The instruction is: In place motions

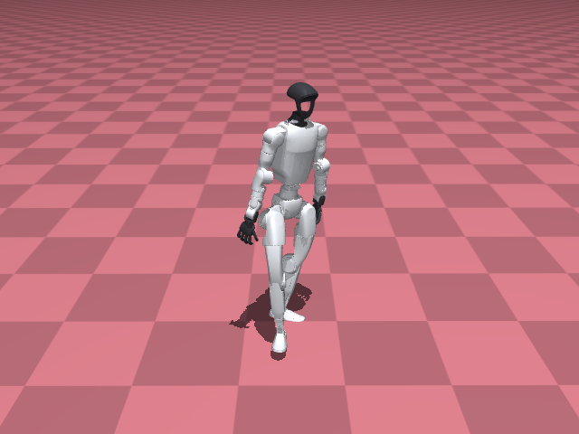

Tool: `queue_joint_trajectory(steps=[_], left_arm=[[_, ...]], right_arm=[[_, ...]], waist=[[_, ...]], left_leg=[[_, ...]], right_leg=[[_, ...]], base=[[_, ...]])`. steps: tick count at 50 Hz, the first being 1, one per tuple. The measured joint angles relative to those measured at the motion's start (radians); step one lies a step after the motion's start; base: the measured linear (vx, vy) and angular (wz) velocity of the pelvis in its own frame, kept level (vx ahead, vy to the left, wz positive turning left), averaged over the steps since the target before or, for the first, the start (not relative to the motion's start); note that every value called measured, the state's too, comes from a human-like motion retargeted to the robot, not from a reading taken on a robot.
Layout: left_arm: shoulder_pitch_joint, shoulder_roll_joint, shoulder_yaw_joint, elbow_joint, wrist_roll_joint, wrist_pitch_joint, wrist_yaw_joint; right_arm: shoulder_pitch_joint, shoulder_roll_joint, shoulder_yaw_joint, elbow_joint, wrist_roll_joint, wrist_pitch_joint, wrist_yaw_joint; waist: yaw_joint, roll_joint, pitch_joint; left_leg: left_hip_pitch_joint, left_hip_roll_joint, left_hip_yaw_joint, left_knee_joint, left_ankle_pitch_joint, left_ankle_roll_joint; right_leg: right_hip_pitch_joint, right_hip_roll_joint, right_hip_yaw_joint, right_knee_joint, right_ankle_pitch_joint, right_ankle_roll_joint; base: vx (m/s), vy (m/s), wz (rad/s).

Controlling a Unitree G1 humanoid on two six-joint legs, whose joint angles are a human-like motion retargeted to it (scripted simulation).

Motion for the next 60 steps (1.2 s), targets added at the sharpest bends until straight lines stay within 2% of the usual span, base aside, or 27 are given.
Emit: queue_joint_trajectory(steps=[4,6,8,12,18,22,25,27,29,31,33,35,36,39,43,45,50,52,53,54,55,57,60], left_arm=[[0.040,0.003,-0.001,0.023,0.019,0.008,0.017],[0.061,0.002,0.005,0.030,0.029,0.012,0.035],[0.079,-0.001,0.020,0.031,0.030,0.014,0.049],[0.107,0.001,0.063,0.021,0.025,0.023,0.042],[0.109,0.005,0.076,-0.009,0.028,0.031,0.039],[0.092,-0.008,0.065,-0.057,0.073,0.021,0.018],[0.087,-0.022,0.046,-0.096,0.102,-0.004,-0.002],[0.087,-0.032,0.039,-0.105,0.107,-0.011,-0.007],[0.090,-0.045,0.042,-0.105,0.100,-0.014,-0.009],[0.097,-0.055,0.052,-0.100,0.082,-0.018,-0.011],[0.106,-0.059,0.062,-0.092,0.058,-0.023,-0.014],[0.112,-0.059,0.071,-0.085,0.038,-0.024,-0.017],[0.113,-0.066,0.075,-0.083,0.032,-0.025,-0.016],[0.120,-0.073,0.090,-0.069,0.022,-0.026,-0.007],[0.132,-0.061,0.098,-0.042,0.029,-0.022,0.010],[0.132,-0.051,0.095,-0.034,0.039,-0.016,0.019],[0.095,-0.032,0.081,-0.043,0.044,0.001,0.029],[0.083,-0.031,0.082,-0.059,0.034,0.003,0.019],[0.079,-0.034,0.085,-0.067,0.026,0.002,0.014],[0.076,-0.039,0.087,-0.075,0.019,0.000,0.007],[0.074,-0.045,0.089,-0.082,0.011,-0.001,0.000],[0.077,-0.057,0.104,-0.083,0.000,0.002,-0.019],[0.077,-0.066,0.139,-0.089,-0.004,0.009,-0.036]], right_arm=[[0.001,-0.008,-0.015,-0.009,0.034,-0.005,0.019],[0.002,-0.011,-0.030,-0.015,0.061,-0.008,0.029],[-0.001,-0.016,-0.042,-0.018,0.094,-0.009,0.040],[-0.019,-0.021,-0.063,0.009,0.163,-0.002,0.043],[-0.028,-0.027,-0.124,0.112,0.297,0.009,0.032],[0.000,-0.045,-0.193,0.210,0.436,0.015,0.039],[0.064,-0.042,-0.247,0.210,0.526,0.053,0.035],[0.088,-0.034,-0.274,0.210,0.551,0.064,0.031],[0.099,-0.021,-0.292,0.210,0.558,0.067,0.030],[0.093,-0.005,-0.295,0.210,0.549,0.063,0.035],[0.072,0.010,-0.286,0.210,0.527,0.054,0.044],[0.047,0.028,-0.262,0.181,0.494,0.052,0.055],[0.031,0.032,-0.244,0.152,0.473,0.054,0.062],[-0.018,0.049,-0.180,0.052,0.385,0.056,0.088],[-0.077,0.063,-0.066,-0.073,0.250,0.035,0.117],[-0.097,0.066,-0.015,-0.121,0.183,0.023,0.123],[-0.099,0.059,0.036,-0.167,0.068,0.006,0.132],[-0.085,0.055,0.035,-0.142,0.059,0.008,0.130],[-0.080,0.052,0.031,-0.120,0.057,0.011,0.126],[-0.075,0.049,0.019,-0.092,0.053,0.017,0.122],[-0.071,0.045,0.003,-0.061,0.048,0.024,0.119],[-0.055,0.044,-0.020,-0.002,0.044,0.051,0.109],[-0.030,0.046,-0.030,0.091,0.112,0.073,0.083]], waist=[[-0.018,0.022,-0.028],[-0.033,0.037,-0.041],[-0.037,0.038,-0.046],[-0.041,0.017,-0.055],[-0.074,0.014,-0.072],[-0.044,0.022,-0.110],[-0.037,0.044,-0.147],[-0.047,0.051,-0.164],[-0.058,0.035,-0.175],[-0.056,-0.011,-0.176],[-0.015,-0.057,-0.147],[0.042,-0.068,-0.103],[0.053,-0.082,-0.096],[0.083,-0.095,-0.069],[0.060,-0.098,-0.044],[0.043,-0.092,-0.032],[0.086,-0.041,0.025],[0.119,-0.019,0.039],[0.132,-0.009,0.042],[0.114,-0.001,0.037],[0.081,0.008,0.028],[0.018,0.024,-0.003],[-0.053,0.028,-0.023]], left_leg=[[0.015,0.036,0.156,0.011,-0.052,-0.011],[0.021,0.058,0.219,0.020,-0.075,-0.022],[0.034,0.069,0.284,0.034,-0.095,-0.034],[0.067,0.069,0.410,0.064,-0.116,-0.057],[0.110,0.064,0.511,0.108,-0.116,-0.062],[0.158,0.047,0.580,0.112,-0.103,-0.074],[0.184,0.042,0.595,0.118,-0.088,-0.068],[0.193,0.045,0.579,0.138,-0.062,-0.048],[0.195,0.045,0.537,0.196,-0.015,0.008],[0.170,0.047,0.443,0.319,0.040,0.116],[0.120,0.077,0.297,0.517,0.082,0.230],[0.044,0.108,0.112,0.707,0.121,0.248],[-0.009,0.065,0.042,0.737,0.145,0.248],[-0.127,-0.025,-0.134,0.780,0.173,0.195],[-0.178,0.021,-0.114,0.707,0.071,0.232],[-0.197,0.021,-0.132,0.599,0.033,0.220],[-0.231,-0.074,-0.521,0.257,0.050,0.044],[-0.212,-0.077,-0.621,0.142,0.119,-0.070],[-0.198,-0.057,-0.580,0.095,0.208,-0.114],[-0.183,-0.040,-0.541,0.078,0.216,-0.131],[-0.168,-0.024,-0.503,0.075,0.183,-0.135],[-0.143,0.041,-0.300,0.086,0.146,-0.123],[-0.134,0.020,-0.401,0.074,0.155,-0.123]], right_leg=[[0.057,0.005,-0.287,-0.029,-0.065,0.019],[0.099,0.028,-0.459,-0.058,-0.088,0.044],[0.129,0.057,-0.564,-0.089,-0.098,0.067],[0.125,0.083,-0.590,-0.105,-0.100,0.088],[0.162,0.099,-0.691,-0.116,-0.072,0.081],[0.150,0.069,-0.624,-0.061,-0.047,0.059],[0.133,0.046,-0.542,-0.015,-0.032,0.045],[0.131,0.028,-0.504,0.000,-0.043,0.054],[0.140,0.001,-0.456,-0.005,-0.046,0.066],[0.154,-0.044,-0.402,-0.021,-0.040,0.072],[0.181,-0.064,-0.314,-0.036,-0.038,0.074],[0.207,-0.031,-0.222,-0.061,-0.036,0.063],[0.194,-0.049,-0.192,-0.077,-0.016,0.057],[0.170,-0.049,-0.089,-0.106,0.014,0.040],[0.157,-0.040,-0.004,-0.129,0.042,0.035],[0.154,-0.026,0.027,-0.139,0.056,0.035],[0.186,0.075,0.093,-0.161,0.080,0.023],[0.207,0.117,0.135,-0.156,0.076,0.020],[0.215,0.133,0.159,-0.149,0.072,0.021],[0.222,0.137,0.158,-0.141,0.068,0.026],[0.227,0.135,0.144,-0.134,0.063,0.032],[0.237,0.138,0.117,-0.133,0.062,0.043],[0.253,0.146,0.125,-0.136,0.065,0.053]], base=[[-0.20,-0.40,-3.06],[-0.25,-0.46,-2.88],[-0.22,-0.34,-3.09],[-0.17,-0.31,-3.00],[-0.04,-0.17,-2.00],[0.22,-0.08,-1.42],[0.32,-0.07,-0.65],[0.31,-0.15,-0.18],[0.28,-0.09,-0.31],[0.28,-0.16,-0.90],[0.28,-0.19,-2.00],[0.20,-0.14,-2.49],[0.06,0.00,-2.13],[-0.03,0.06,-2.14],[0.07,0.02,-1.76],[0.03,0.06,-1.50],[0.11,0.08,-1.52],[0.34,0.11,-1.47],[0.35,0.11,-0.89],[0.33,0.10,-0.08],[0.32,0.13,0.57],[0.32,0.17,0.37],[0.18,0.13,-0.17]])
